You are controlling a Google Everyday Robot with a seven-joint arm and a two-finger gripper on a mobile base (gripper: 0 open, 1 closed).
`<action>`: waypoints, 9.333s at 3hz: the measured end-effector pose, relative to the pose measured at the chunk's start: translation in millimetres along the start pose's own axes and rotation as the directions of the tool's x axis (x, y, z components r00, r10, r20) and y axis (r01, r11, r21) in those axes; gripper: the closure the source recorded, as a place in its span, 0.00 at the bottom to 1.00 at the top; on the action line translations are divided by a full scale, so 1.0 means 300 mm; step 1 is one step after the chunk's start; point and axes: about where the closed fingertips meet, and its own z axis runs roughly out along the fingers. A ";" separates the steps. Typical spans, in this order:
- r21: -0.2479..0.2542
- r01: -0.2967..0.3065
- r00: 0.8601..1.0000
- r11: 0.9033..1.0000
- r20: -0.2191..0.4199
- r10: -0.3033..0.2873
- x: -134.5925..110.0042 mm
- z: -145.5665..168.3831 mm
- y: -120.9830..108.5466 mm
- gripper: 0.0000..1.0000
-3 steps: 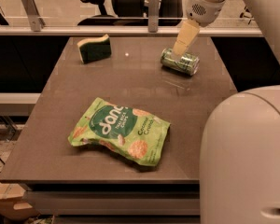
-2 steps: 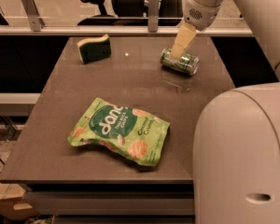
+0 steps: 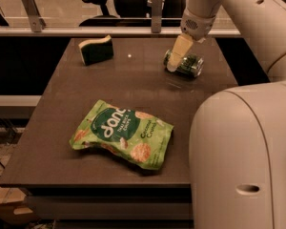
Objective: Place green can upright
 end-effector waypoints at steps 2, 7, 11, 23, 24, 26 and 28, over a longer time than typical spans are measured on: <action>-0.006 -0.023 0.999 1.000 -0.041 0.023 -0.009 0.077 0.026 0.00; -0.064 -0.026 0.999 0.998 -0.028 0.024 -0.012 0.157 0.066 0.88; 0.048 0.010 0.997 0.999 0.076 -0.014 0.002 -0.082 -0.027 1.00; -0.132 0.132 0.426 0.982 0.902 0.064 -0.070 -0.048 -0.148 1.00; -0.146 0.130 0.414 0.981 0.907 0.081 -0.069 -0.018 -0.153 1.00; -0.170 0.119 0.396 0.978 0.912 0.110 -0.074 0.049 -0.168 1.00; -0.174 0.114 0.387 0.978 0.914 0.118 -0.076 0.057 -0.175 1.00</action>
Offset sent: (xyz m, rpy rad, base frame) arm -0.0171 0.0113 -0.0300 -0.0431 0.0824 -0.0354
